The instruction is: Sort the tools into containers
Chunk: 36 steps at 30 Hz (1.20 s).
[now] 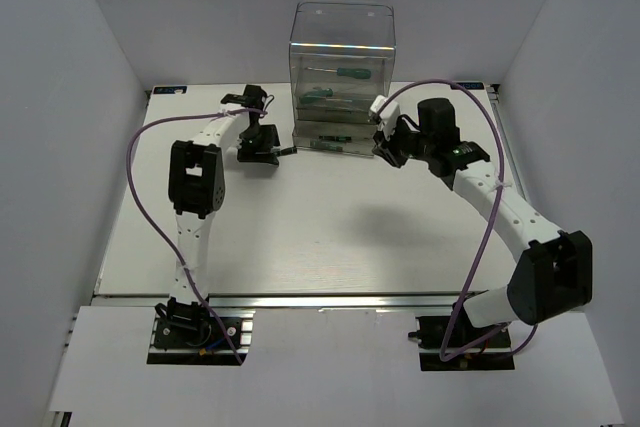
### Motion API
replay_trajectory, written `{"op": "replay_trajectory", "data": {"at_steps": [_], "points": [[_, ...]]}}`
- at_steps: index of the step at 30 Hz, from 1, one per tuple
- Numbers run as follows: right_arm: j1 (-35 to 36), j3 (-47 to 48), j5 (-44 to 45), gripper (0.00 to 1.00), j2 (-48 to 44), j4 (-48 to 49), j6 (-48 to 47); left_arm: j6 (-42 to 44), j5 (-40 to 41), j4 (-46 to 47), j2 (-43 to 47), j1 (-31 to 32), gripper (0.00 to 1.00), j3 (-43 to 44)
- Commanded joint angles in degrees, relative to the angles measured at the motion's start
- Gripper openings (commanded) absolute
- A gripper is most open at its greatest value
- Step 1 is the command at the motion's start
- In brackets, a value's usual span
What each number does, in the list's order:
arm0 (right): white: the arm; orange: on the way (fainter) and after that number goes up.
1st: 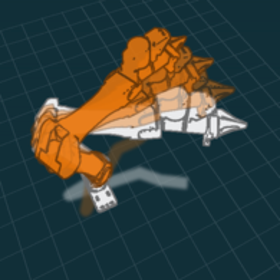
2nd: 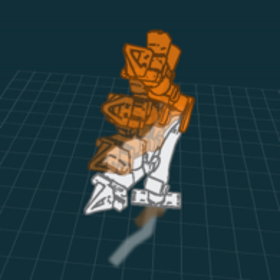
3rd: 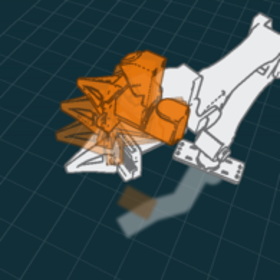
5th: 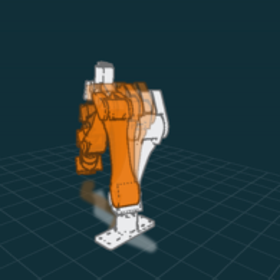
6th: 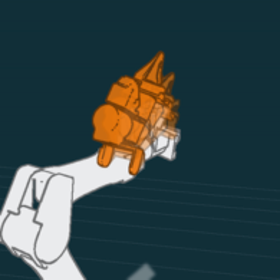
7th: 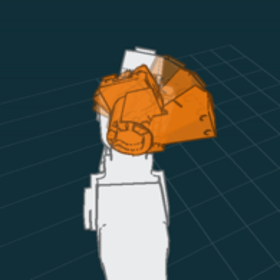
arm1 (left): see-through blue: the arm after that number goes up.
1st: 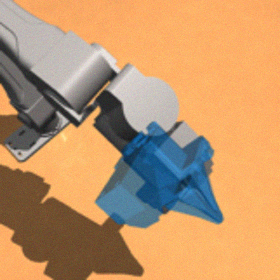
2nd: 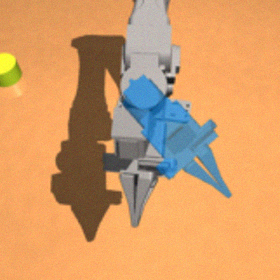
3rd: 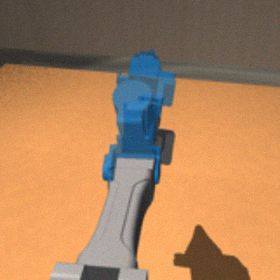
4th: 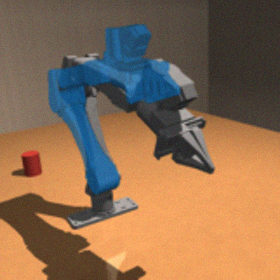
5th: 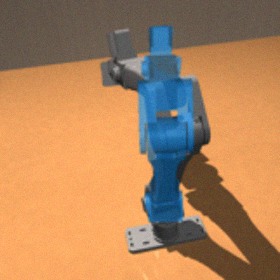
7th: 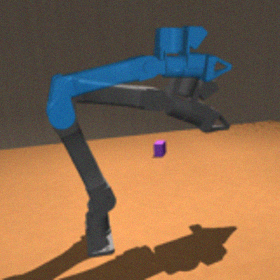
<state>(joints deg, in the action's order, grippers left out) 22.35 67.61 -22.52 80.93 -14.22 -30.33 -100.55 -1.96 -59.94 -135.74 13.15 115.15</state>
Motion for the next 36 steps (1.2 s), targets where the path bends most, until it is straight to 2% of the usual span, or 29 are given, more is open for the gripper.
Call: {"op": "replay_trajectory", "data": {"at_steps": [1, 11, 19, 22, 23, 24, 29, 33, 36], "points": [[-0.29, -1.61, -0.94, 0.25, -2.09, 1.56, 0.97, -0.7, 2.66, -2.02, -0.65, -0.4, 0.68, 4.11], [-1.25, -3.54, -1.73, 0.23, -4.02, 1.3, 1.85, -0.7, 2.39, -5.27, -2.42, -0.4, 0.62, 2.71], [-1.69, -3.37, -2.79, 0.22, -5.25, 0.77, 2.11, 0.18, 3.63, -9.05, -2.69, -0.67, 0.46, 2.01], [-1.96, -3.54, -4.02, 0.22, -6.13, 0.07, 1.94, 1.32, 3.63, -8.27, -1.9, -1.02, 0.36, -0.45], [-1.96, -3.72, -4.28, 0.22, -6.65, -0.11, 2.02, 1.59, 3.45, -8.26, -1.55, -1.02, 0.36, -1.33], [-1.96, -3.8, -4.89, 0.22, -7.18, -0.37, 2.29, 2.28, 3.1, -6.43, -0.59, -1.11, 0.28, -3.86], [-1.96, -4.95, -5.95, 0.22, -8.59, -0.9, 2.64, 4.4, 0.74, 0.51, 4.24, -1.54, 0.14, -13.89], [-1.96, -6.26, -6.3, 0.21, -9.73, -1.25, 2.47, 10.0, -1.29, 9.37, 9.78, -1.81, 0.01, -20.57], [-1.96, -6.79, -6.39, 0.21, -10.61, -1.34, 2.38, 12.31, -4.62, 14.65, 14.79, -1.46, 0.0, -24.88]]}}
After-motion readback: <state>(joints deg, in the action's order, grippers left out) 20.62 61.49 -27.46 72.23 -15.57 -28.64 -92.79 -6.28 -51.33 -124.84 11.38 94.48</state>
